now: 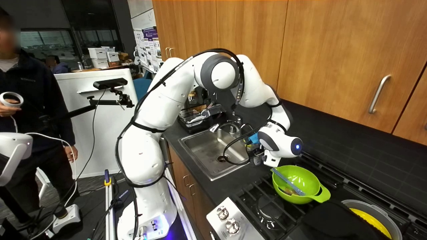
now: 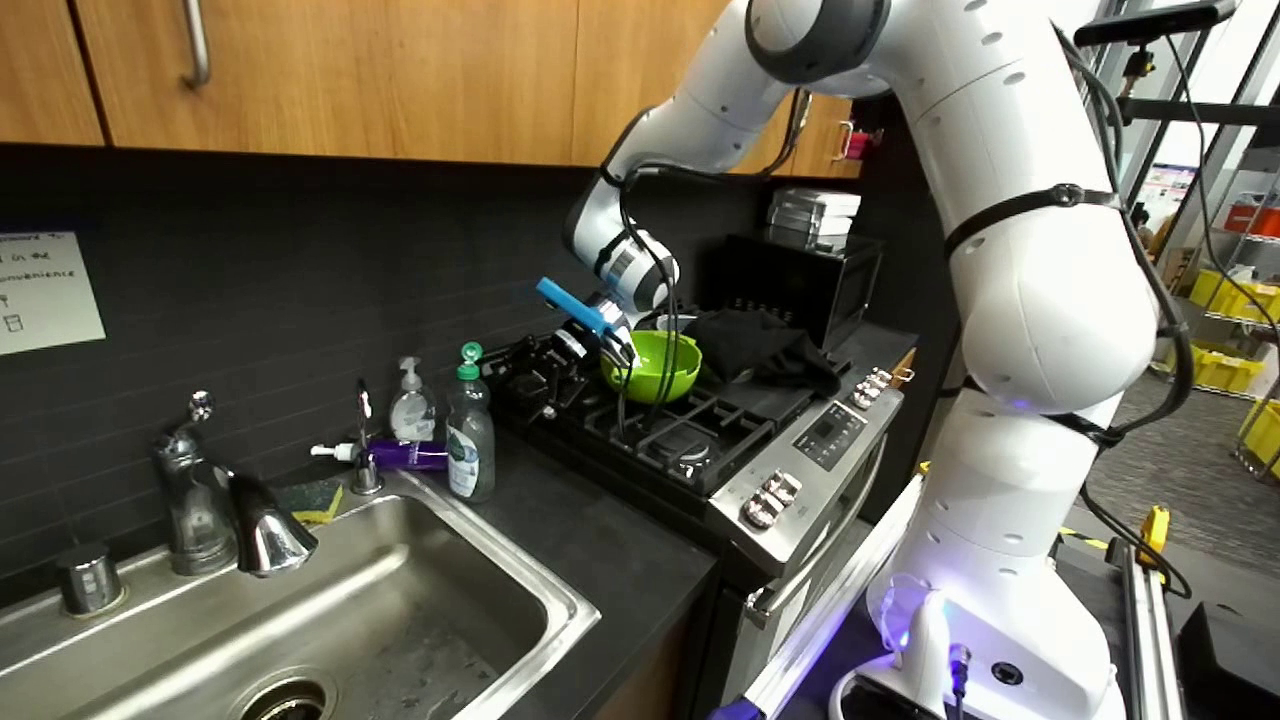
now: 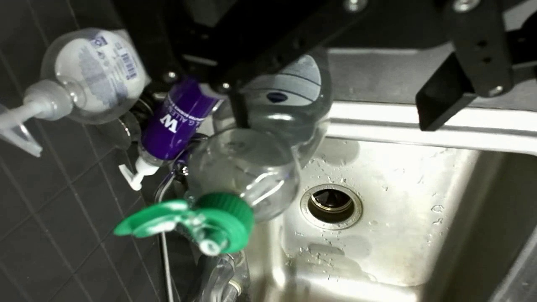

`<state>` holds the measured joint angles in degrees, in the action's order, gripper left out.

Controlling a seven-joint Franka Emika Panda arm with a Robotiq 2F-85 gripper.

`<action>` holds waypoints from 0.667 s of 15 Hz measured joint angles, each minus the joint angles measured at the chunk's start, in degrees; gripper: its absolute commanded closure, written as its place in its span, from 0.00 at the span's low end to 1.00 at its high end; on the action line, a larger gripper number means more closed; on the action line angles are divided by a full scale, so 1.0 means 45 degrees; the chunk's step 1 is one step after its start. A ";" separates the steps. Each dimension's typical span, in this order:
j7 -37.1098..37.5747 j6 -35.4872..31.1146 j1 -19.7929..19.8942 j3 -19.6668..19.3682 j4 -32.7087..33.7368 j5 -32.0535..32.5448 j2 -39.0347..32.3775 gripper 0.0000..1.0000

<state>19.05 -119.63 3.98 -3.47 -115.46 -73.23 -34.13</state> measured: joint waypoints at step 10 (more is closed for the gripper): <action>-0.1831 0.2341 0.1183 -0.0526 -0.1668 -0.1774 0.0697 0.00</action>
<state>10.81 -109.10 9.31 -5.84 -122.97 -81.21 -30.99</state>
